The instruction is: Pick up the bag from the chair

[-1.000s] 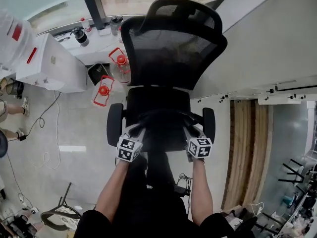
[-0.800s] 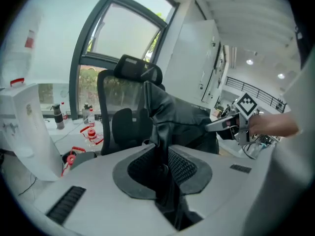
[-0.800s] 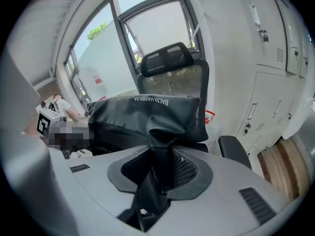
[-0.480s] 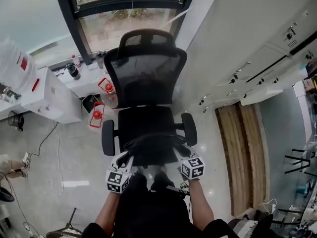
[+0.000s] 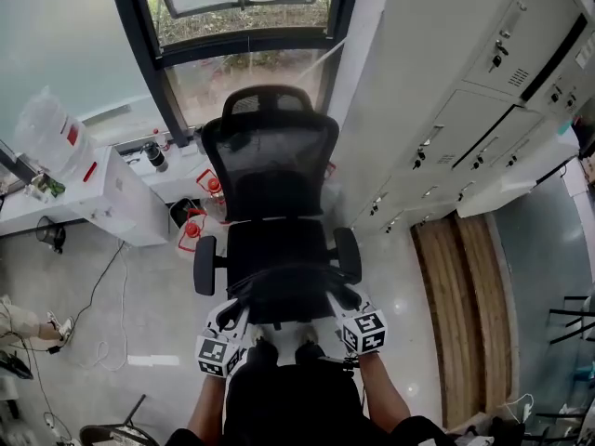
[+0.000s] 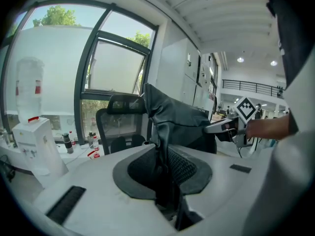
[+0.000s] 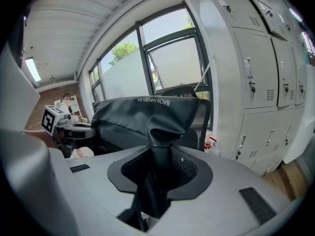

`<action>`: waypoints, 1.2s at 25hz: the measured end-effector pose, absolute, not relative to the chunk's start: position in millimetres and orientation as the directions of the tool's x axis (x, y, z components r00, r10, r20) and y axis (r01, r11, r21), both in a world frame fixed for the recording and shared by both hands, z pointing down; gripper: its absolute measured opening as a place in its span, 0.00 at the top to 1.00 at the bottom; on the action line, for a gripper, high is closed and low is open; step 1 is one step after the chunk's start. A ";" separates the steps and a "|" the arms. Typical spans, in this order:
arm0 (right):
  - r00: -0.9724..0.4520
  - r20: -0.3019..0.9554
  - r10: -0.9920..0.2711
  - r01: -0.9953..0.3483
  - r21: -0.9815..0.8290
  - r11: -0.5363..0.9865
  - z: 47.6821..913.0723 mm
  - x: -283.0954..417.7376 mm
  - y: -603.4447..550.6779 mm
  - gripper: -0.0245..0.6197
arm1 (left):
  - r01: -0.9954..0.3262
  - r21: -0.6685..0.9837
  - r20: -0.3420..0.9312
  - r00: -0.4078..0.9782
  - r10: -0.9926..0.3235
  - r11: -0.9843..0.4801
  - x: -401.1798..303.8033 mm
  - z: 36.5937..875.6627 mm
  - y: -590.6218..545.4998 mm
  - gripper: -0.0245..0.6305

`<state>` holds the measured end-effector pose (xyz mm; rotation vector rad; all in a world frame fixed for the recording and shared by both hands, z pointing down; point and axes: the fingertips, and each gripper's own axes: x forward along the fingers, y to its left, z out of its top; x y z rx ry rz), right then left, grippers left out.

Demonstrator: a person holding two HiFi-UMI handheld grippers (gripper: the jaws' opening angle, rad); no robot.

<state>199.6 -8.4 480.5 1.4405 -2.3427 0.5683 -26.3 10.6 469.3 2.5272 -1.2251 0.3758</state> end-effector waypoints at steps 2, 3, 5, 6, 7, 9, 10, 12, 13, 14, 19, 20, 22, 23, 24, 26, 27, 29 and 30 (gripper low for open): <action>-0.432 0.461 -0.775 -0.899 -0.159 0.408 472.3 208.4 -2.2 0.80 | -0.798 0.143 0.354 0.594 -0.723 -0.586 -17.3 459.2 16.9 0.87; -0.432 0.457 -0.777 -0.900 -0.159 0.407 469.5 212.4 1.7 0.80 | -0.800 0.140 0.351 0.592 -0.726 -0.584 -13.3 456.0 21.5 0.87; -0.436 0.455 -0.776 -0.898 -0.159 0.411 465.5 217.7 8.9 0.80 | -0.804 0.142 0.347 0.586 -0.732 -0.577 -7.9 451.9 31.2 0.87; -0.441 0.454 -0.774 -0.895 -0.157 0.418 463.4 219.1 10.9 0.80 | -0.807 0.144 0.346 0.583 -0.735 -0.572 -6.3 450.4 34.8 0.87; -0.447 0.452 -0.772 -0.891 -0.152 0.427 461.2 220.2 11.7 0.80 | -0.810 0.147 0.346 0.580 -0.738 -0.568 -4.8 449.3 37.3 0.87; -0.456 0.448 -0.769 -0.885 -0.140 0.443 457.1 222.9 13.3 0.80 | -0.810 0.152 0.348 0.580 -0.737 -0.566 -1.0 448.9 40.9 0.87; -0.458 0.448 -0.768 -0.884 -0.136 0.448 455.9 224.9 14.9 0.80 | -0.807 0.154 0.348 0.584 -0.733 -0.570 1.2 449.1 42.5 0.87; -0.460 0.452 -0.764 -0.882 -0.137 0.451 455.1 228.1 18.1 0.80 | -0.800 0.152 0.346 0.593 -0.727 -0.580 4.4 448.8 44.8 0.87; -0.461 0.453 -0.763 -0.882 -0.139 0.450 455.3 228.9 19.0 0.80 | -0.798 0.151 0.344 0.596 -0.726 -0.583 5.2 448.6 45.0 0.87; -0.461 0.453 -0.763 -0.882 -0.142 0.449 455.6 229.4 19.4 0.80 | -0.797 0.150 0.344 0.597 -0.725 -0.585 5.7 448.7 44.7 0.87; -0.453 0.459 -0.764 -0.888 -0.155 0.433 460.1 233.0 15.9 0.80 | -0.795 0.150 0.352 0.598 -0.720 -0.588 8.7 451.8 38.2 0.87; -0.450 0.459 -0.766 -0.890 -0.156 0.429 461.3 233.6 14.4 0.80 | -0.795 0.148 0.352 0.598 -0.720 -0.588 9.4 452.3 36.0 0.87; -0.446 0.459 -0.769 -0.892 -0.154 0.425 462.4 234.0 12.1 0.80 | -0.794 0.148 0.353 0.599 -0.719 -0.589 10.0 453.5 32.9 0.87; -0.445 0.459 -0.769 -0.892 -0.153 0.426 462.2 233.5 11.4 0.80 | -0.794 0.148 0.354 0.599 -0.718 -0.590 9.3 454.0 31.9 0.87; -0.447 0.459 -0.768 -0.891 -0.151 0.428 461.6 232.7 10.7 0.80 | -0.794 0.145 0.355 0.599 -0.717 -0.591 8.0 454.6 31.2 0.87; -0.450 0.458 -0.766 -0.889 -0.151 0.432 460.8 230.9 9.0 0.80 | -0.792 0.142 0.353 0.601 -0.717 -0.594 6.1 453.9 28.9 0.87; -0.451 0.458 -0.766 -0.889 -0.149 0.434 460.6 230.1 8.2 0.80 | -0.790 0.143 0.351 0.604 -0.716 -0.596 5.7 453.0 27.4 0.87; -0.449 0.457 -0.768 -0.889 -0.144 0.434 459.9 228.1 6.6 0.80 | -0.789 0.147 0.348 0.606 -0.715 -0.597 4.3 452.5 25.1 0.87; -0.448 0.457 -0.768 -0.889 -0.142 0.434 459.6 227.0 5.9 0.80 | -0.789 0.148 0.348 0.606 -0.715 -0.596 3.3 452.7 24.2 0.87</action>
